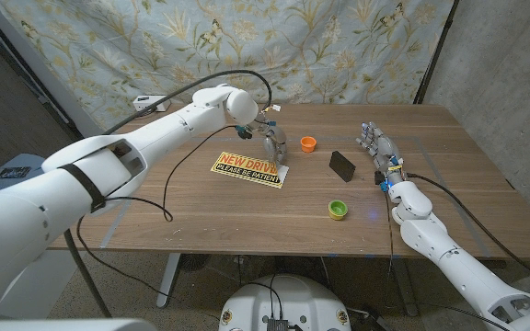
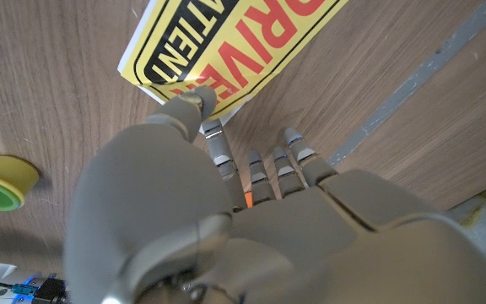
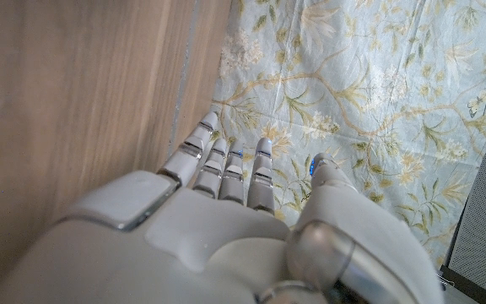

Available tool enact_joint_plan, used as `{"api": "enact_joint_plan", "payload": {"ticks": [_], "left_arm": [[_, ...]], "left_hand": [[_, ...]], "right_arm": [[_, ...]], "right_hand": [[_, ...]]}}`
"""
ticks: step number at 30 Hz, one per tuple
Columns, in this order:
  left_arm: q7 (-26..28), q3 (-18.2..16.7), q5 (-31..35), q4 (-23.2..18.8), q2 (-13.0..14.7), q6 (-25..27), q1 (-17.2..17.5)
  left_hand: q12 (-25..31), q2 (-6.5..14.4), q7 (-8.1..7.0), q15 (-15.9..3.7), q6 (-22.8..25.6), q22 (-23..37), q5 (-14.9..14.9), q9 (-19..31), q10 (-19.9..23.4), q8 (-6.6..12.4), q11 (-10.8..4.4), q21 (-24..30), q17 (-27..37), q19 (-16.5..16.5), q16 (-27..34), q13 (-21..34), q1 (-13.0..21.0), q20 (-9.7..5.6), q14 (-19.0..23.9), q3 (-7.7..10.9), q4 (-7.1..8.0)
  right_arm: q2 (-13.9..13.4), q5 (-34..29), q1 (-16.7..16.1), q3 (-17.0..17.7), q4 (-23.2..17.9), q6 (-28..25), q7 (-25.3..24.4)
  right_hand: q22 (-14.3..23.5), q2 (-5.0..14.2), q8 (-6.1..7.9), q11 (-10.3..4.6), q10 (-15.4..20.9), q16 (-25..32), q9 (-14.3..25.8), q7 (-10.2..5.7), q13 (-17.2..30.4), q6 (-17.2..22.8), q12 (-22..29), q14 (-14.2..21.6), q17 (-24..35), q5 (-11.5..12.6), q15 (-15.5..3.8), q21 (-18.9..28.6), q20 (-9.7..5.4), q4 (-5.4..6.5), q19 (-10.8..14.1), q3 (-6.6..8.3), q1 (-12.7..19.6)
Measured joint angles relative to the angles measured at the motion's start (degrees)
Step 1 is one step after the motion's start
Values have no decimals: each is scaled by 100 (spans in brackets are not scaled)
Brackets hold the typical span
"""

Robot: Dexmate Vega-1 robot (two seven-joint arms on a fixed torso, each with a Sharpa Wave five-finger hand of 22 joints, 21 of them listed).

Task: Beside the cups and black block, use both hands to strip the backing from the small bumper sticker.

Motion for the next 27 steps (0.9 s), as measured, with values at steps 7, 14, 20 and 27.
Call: {"api": "enact_joint_plan", "payload": {"ticks": [7,14,20,27], "left_arm": [[242,-44,150,-171,73,-14,125],[494,-100,280,-343,159,-25,251],[494,-169,280,-463,228,-25,358],[816,-225,406,-504,268,-69,437]], "left_hand": [[22,-23,-15,-86,154,0,0,149,228,213,-63,88,3,190,64,0,23,-27,255,-24,24],[105,-23,-48,-184,566,26,1,389,524,608,-156,169,29,387,85,26,69,-59,536,-50,2],[128,-30,2,-227,677,26,1,514,627,799,-218,217,29,478,85,26,77,-69,636,-72,25],[128,-38,-11,-235,726,26,1,574,646,887,-235,221,56,478,85,40,84,-68,645,-96,1]], "right_arm": [[39,13,-10,1,80,52,34],[72,23,-11,2,149,93,62],[72,20,-11,2,149,100,63],[35,-12,-12,3,85,60,23]], "right_hand": [[0,0,0,0,0,0,0,0,0,0,0,0,0,0,0,0,0,0,0,0,0],[0,21,0,-1,1,0,0,0,0,0,0,0,0,0,0,0,0,-10,0,10,-21],[0,21,0,-1,1,0,0,0,0,0,0,0,-1,0,-1,0,0,-23,0,24,-20],[0,21,0,-1,1,0,0,0,0,0,0,1,-1,0,-1,0,0,-24,0,24,-20]]}}
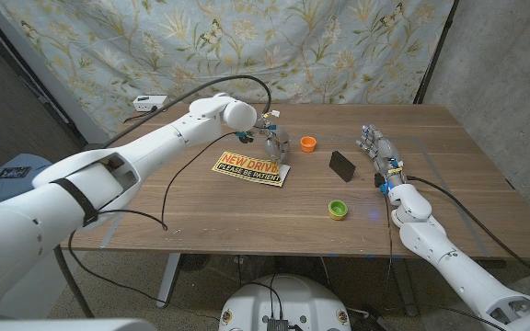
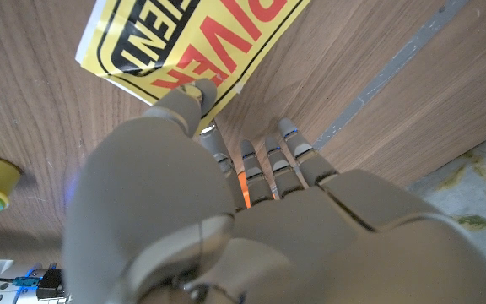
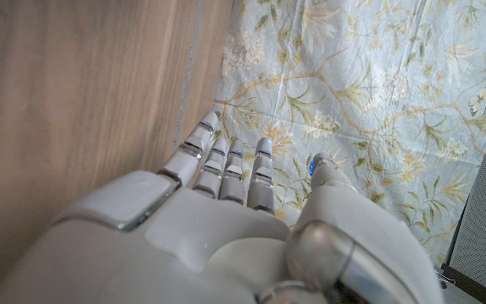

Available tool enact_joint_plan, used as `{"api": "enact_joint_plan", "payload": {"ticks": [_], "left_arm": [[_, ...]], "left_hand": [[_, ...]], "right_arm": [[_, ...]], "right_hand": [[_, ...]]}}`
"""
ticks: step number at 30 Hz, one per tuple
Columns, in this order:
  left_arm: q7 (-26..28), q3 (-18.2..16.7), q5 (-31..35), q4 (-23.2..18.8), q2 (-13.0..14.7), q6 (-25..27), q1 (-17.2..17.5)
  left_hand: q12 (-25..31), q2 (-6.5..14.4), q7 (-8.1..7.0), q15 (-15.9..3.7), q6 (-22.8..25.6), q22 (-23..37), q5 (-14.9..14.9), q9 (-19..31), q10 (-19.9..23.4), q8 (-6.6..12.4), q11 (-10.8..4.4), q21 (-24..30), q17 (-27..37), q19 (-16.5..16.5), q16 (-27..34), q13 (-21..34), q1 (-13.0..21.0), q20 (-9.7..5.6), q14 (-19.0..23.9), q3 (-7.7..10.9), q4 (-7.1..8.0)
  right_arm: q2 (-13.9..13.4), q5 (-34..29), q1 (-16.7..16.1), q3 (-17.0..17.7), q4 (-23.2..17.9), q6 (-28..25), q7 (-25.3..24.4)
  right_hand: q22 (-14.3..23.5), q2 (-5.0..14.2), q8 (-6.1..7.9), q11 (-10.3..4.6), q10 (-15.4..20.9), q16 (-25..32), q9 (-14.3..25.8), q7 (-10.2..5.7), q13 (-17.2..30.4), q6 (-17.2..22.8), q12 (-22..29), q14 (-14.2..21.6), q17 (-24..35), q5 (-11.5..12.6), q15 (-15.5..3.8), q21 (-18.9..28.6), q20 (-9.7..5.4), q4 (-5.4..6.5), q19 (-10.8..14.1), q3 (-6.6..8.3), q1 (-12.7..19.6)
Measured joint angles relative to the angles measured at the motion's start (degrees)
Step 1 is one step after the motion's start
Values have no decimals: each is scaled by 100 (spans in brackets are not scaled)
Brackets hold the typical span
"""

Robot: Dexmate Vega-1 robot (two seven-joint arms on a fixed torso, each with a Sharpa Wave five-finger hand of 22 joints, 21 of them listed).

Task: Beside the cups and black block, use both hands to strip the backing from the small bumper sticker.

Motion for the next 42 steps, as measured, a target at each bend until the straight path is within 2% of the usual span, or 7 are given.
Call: {"api": "enact_joint_plan", "payload": {"ticks": [17,20,42], "left_arm": [[174,-94,-46,38,20,-87,77],[193,-115,-56,30,33,-90,91],[660,-421,-206,-459,202,54,391]], "left_hand": [[0,-7,0,-30,-1,-1,23,114,29,108,30,0,-1,-1,0,13,51,0,30,1,0],[0,-7,0,-30,-2,-1,23,141,60,144,-1,0,-1,-1,0,39,51,0,30,1,-1],[0,14,-21,-30,-65,-2,89,285,90,294,-31,0,26,-1,-9,66,73,0,92,-23,24]], "right_arm": [[-111,-63,0,-5,-225,-196,-118],[-124,-69,3,-10,-256,-218,-129],[-286,-138,-66,-22,-609,-402,-263]], "right_hand": [[0,-7,0,0,0,39,0,0,0,0,0,0,0,0,0,0,0,-23,0,23,-51],[0,-16,0,0,0,39,0,0,0,0,0,0,-1,0,0,0,0,-32,0,32,-60],[0,-4,0,-1,1,39,0,0,0,0,0,0,-1,0,0,0,0,-63,0,63,-72]]}}
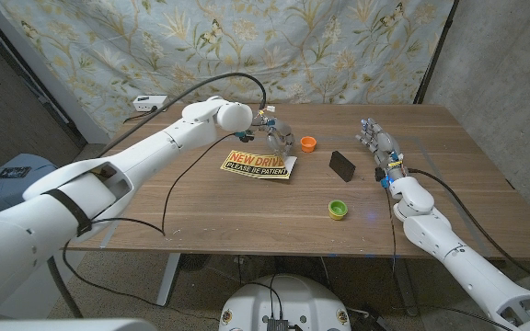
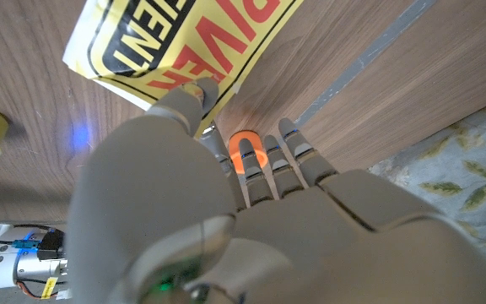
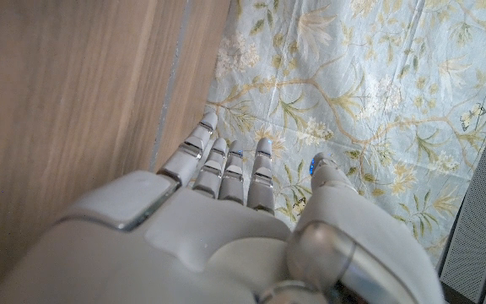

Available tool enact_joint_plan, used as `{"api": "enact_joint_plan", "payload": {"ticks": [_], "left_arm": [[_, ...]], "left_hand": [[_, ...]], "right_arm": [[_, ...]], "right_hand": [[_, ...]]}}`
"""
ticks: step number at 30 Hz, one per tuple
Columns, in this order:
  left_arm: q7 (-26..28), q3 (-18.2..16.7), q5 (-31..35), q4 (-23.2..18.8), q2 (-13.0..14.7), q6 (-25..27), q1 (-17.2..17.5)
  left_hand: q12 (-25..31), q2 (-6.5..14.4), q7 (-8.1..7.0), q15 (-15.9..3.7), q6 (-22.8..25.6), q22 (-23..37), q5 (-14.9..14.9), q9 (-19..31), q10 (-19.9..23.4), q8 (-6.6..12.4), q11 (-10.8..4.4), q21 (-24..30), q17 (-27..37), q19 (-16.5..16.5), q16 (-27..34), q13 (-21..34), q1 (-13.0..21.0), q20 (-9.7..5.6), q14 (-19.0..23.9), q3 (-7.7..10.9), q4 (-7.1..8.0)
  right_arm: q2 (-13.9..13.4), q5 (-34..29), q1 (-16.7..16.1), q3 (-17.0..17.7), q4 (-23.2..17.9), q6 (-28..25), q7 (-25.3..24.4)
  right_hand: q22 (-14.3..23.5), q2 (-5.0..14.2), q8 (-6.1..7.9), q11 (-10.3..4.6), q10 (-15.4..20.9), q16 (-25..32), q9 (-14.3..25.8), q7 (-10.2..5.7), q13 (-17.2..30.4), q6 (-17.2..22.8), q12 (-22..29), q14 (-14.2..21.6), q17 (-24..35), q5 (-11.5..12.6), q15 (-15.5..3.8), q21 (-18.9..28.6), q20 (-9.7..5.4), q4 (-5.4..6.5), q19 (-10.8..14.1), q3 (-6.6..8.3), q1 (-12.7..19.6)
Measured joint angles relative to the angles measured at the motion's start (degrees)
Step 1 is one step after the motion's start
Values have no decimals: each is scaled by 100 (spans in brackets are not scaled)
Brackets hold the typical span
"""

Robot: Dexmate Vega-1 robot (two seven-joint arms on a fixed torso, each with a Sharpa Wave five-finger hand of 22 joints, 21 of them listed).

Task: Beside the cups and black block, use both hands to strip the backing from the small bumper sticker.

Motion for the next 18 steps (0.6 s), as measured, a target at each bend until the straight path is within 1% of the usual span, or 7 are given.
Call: {"api": "enact_joint_plan", "payload": {"ticks": [5,7,8,16,17,18], "left_arm": [[155,-66,-35,-141,51,54,90],[212,-74,-51,-158,57,73,101],[235,-117,-56,-251,90,83,170],[449,-211,-111,-419,156,132,311],[475,-223,-117,-436,162,134,329],[527,-252,-129,-482,181,137,376]], "left_hand": [[-24,0,-1,0,-1,0,0,34,0,3,0,0,0,-22,-20,0,0,22,0,0,0],[-24,0,-9,-9,-9,0,0,34,24,34,-24,0,-1,-22,-19,0,0,22,9,0,0],[-24,0,-9,-22,-10,6,0,34,31,42,-32,0,-1,-22,-20,0,0,22,22,0,0],[-24,0,-10,-31,-11,30,40,34,33,47,-30,0,26,-22,-20,-1,0,21,31,0,0],[-24,0,-11,-31,-11,30,54,34,53,48,-10,0,27,-22,-20,-1,0,22,31,0,0],[-24,0,-11,-31,-11,30,61,34,65,48,-21,0,28,-22,-20,-1,0,21,31,0,0]], "right_arm": [[-84,-19,-51,-1,-166,-54,-24],[-118,-22,-71,-3,-236,-62,-27],[-132,-38,-78,-4,-262,-105,-35],[-267,-71,-140,-18,-517,-217,-68],[-282,-75,-145,-20,-545,-232,-70],[-311,-86,-153,-26,-596,-272,-74]], "right_hand": [[0,12,0,0,0,0,0,0,0,0,0,0,20,0,0,0,0,0,0,0,-12],[0,12,0,0,0,0,0,0,0,0,0,0,30,0,0,0,0,0,0,0,-12],[0,12,0,0,0,0,0,0,0,0,0,0,30,0,0,0,0,0,0,0,-12],[0,12,0,0,0,0,0,0,0,0,0,0,30,0,0,0,0,-24,0,24,-13],[0,11,0,0,0,0,0,0,0,0,0,0,30,0,0,0,0,-24,0,24,-14],[0,-13,0,0,0,0,0,0,0,0,0,0,29,0,0,0,0,-24,0,24,-38]]}}
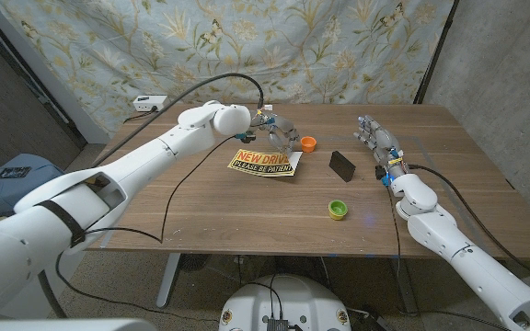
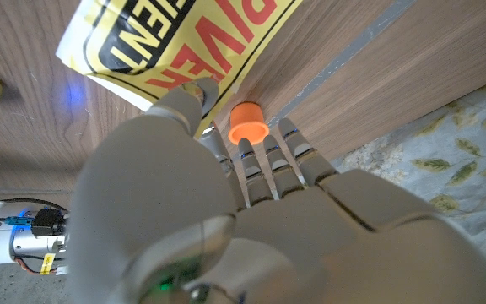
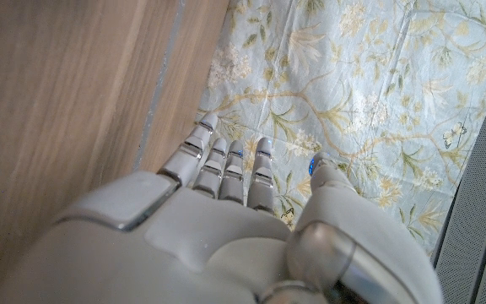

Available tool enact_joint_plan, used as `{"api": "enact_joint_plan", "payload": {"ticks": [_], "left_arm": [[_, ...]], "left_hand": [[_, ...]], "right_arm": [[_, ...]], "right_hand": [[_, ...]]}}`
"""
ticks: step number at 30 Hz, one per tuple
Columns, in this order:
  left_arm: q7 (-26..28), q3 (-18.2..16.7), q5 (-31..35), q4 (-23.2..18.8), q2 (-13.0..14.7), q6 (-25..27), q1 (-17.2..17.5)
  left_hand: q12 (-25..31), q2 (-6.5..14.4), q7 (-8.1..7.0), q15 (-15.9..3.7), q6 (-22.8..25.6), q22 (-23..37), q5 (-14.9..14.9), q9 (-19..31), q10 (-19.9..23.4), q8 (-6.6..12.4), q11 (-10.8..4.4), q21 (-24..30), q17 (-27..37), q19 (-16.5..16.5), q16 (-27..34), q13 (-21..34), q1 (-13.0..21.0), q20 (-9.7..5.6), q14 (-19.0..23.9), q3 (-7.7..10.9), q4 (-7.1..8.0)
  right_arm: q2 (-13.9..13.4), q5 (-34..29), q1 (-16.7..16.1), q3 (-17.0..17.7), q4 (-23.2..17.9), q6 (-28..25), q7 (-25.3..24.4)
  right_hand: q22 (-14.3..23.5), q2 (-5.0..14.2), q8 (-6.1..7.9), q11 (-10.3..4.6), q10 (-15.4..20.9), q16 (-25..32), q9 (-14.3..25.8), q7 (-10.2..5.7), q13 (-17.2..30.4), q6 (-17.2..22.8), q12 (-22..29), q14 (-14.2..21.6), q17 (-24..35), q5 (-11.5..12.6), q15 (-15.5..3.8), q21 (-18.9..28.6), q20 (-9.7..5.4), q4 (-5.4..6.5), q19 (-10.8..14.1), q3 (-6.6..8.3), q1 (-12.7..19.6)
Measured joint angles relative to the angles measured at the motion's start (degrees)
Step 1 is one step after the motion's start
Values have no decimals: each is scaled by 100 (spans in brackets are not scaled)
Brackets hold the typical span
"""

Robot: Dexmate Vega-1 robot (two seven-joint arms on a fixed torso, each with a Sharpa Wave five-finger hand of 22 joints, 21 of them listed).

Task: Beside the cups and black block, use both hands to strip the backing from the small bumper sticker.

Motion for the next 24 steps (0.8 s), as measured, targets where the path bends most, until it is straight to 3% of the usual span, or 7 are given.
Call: {"api": "enact_joint_plan", "payload": {"ticks": [24], "left_arm": [[852,-275,-189,-272,70,-21,407]], "left_hand": [[0,0,-30,-10,-30,-1,64,-5,52,117,-14,0,-1,-53,0,27,0,9,71,-25,25]], "right_arm": [[-383,-214,134,-172,-643,-463,92]], "right_hand": [[0,2,0,0,0,0,0,0,0,0,0,-23,-1,0,23,0,0,0,0,0,3]]}}
